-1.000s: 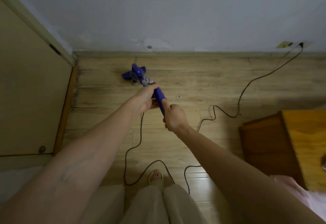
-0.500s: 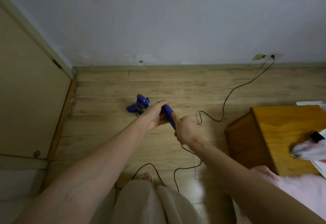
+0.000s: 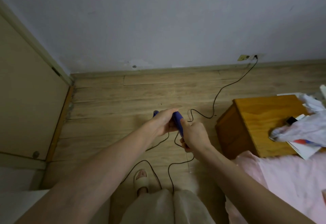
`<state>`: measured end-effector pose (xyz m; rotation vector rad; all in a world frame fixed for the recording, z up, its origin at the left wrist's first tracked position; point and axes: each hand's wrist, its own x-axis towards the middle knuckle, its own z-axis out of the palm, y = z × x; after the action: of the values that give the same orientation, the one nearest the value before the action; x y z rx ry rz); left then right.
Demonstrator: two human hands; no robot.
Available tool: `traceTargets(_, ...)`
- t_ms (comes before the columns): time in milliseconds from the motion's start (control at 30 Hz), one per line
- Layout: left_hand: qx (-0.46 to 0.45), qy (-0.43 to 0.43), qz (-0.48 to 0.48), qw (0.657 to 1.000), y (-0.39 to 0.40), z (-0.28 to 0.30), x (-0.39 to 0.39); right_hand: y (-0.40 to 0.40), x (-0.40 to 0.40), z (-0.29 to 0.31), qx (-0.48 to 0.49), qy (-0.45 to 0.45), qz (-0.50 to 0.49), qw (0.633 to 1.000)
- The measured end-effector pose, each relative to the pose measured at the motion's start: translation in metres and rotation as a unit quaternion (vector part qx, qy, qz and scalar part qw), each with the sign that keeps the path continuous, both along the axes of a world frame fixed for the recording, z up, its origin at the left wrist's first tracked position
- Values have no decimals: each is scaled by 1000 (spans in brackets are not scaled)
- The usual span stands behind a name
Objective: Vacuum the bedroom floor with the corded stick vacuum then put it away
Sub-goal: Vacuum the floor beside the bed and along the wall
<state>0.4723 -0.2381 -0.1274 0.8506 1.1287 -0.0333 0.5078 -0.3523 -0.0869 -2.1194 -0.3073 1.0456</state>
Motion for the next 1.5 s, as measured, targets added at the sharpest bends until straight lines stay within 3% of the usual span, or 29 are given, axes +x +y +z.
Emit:
traceTargets(533, -8, 44, 81, 996, 63, -47, 17, 59, 14, -55, 18, 81, 51, 995)
traceTargets(1133, 0, 53, 44, 998, 259, -94, 61, 257, 49, -131, 17, 76, 33, 996)
traceTargets(1500, 3, 60, 17, 998, 318, -115, 62, 317, 50, -158, -5, 96, 5, 995)
